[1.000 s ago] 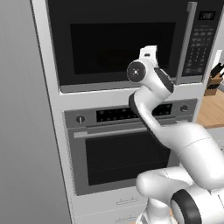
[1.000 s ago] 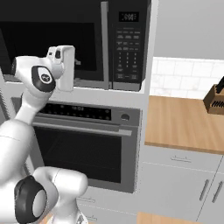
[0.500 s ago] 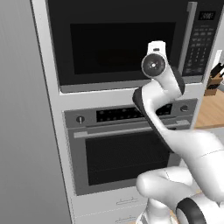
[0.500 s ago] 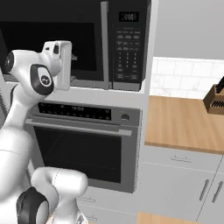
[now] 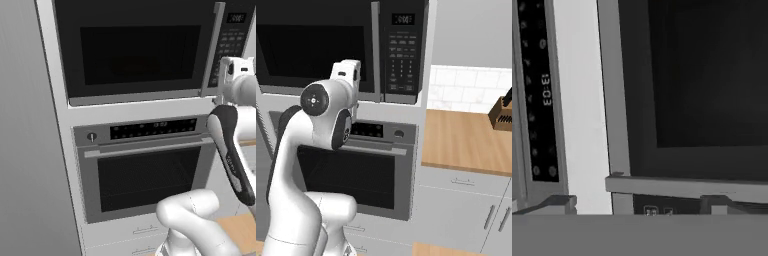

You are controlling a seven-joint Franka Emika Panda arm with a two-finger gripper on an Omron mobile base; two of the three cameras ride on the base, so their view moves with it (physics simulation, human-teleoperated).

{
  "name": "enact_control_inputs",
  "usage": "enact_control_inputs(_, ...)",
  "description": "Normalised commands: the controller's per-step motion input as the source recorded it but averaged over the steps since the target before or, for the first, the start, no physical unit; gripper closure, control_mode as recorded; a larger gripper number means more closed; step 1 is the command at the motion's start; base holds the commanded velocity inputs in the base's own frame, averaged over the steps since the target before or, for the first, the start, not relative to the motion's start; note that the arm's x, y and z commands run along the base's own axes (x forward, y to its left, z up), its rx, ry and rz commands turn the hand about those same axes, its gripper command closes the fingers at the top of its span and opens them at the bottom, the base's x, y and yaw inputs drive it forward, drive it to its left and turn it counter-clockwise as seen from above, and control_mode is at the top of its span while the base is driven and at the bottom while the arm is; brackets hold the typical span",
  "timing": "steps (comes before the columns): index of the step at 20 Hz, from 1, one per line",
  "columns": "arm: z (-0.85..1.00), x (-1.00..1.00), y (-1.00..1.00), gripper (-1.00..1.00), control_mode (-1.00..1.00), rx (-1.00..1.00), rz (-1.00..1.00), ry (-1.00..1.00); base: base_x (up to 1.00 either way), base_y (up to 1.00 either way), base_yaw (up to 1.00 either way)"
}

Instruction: Open the microwave, place the bowl with waffle inside the microwave, then close the microwave door and turn it on.

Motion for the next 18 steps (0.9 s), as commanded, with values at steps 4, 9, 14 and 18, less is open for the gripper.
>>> enact_control_inputs(4,0.0,0.0,-0.69,-1.0,-1.0,0.1,0.32,-0.28,0.0,0.0,0.0)
enact_control_inputs(9,-0.07,0.08,-0.11,-1.0,-1.0,0.0,0.22,-0.36,0.0,0.0,0.0)
enact_control_inputs(14,-0.01,0.09,0.0,1.0,-1.0,0.0,0.01,-0.02,0.0,0.0,0.0)
enact_control_inputs(18,0.0,0.35,-0.08,1.0,-1.0,0.01,0.0,0.0,0.0,0.0,0.0)
